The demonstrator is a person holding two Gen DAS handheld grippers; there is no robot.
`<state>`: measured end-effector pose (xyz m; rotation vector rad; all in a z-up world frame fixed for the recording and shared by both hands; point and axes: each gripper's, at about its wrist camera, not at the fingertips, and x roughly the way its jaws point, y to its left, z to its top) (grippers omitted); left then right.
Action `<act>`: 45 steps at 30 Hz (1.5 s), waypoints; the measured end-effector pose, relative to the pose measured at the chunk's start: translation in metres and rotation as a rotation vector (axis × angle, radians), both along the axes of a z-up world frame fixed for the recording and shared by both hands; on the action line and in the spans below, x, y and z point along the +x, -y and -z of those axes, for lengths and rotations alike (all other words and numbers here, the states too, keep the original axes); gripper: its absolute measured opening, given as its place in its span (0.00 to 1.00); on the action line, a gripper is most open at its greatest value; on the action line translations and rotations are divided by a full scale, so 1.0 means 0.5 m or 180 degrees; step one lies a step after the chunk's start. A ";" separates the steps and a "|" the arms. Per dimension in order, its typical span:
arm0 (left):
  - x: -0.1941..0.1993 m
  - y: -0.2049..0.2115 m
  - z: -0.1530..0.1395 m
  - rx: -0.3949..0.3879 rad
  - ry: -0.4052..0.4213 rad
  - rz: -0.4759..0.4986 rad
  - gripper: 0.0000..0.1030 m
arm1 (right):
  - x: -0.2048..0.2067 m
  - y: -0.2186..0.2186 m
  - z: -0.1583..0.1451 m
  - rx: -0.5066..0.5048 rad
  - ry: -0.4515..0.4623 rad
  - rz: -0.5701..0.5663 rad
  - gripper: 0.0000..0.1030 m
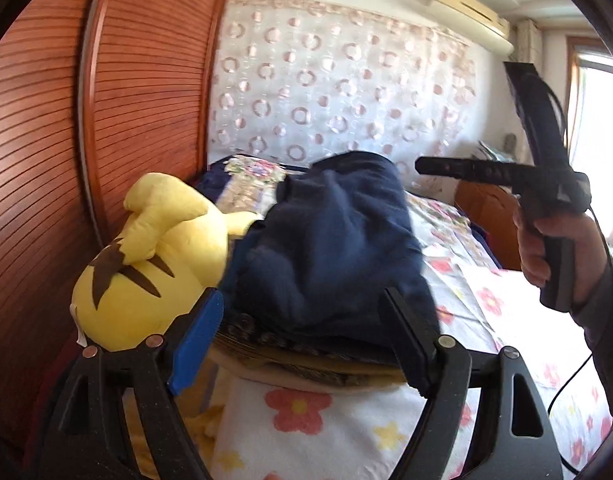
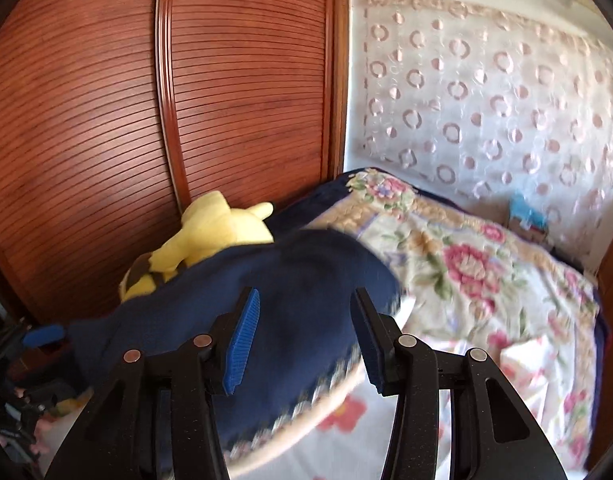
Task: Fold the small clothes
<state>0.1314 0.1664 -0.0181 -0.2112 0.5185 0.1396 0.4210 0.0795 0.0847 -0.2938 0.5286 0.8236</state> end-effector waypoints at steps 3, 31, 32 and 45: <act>-0.015 0.030 -0.015 0.0093 0.0004 0.0063 0.78 | -0.049 0.096 -0.008 0.0048 -0.0025 0.0084 0.48; -0.122 0.328 -0.117 0.0454 0.0233 0.0695 0.78 | -0.661 0.460 -0.085 0.0589 0.0486 0.1332 0.75; -0.125 0.333 -0.125 0.0462 0.0258 0.0692 0.78 | -0.680 0.463 -0.089 0.0608 0.0511 0.1378 0.75; -0.149 0.363 -0.204 0.0452 0.0502 0.0689 0.78 | -0.820 0.463 -0.086 0.0743 0.0750 0.1726 0.75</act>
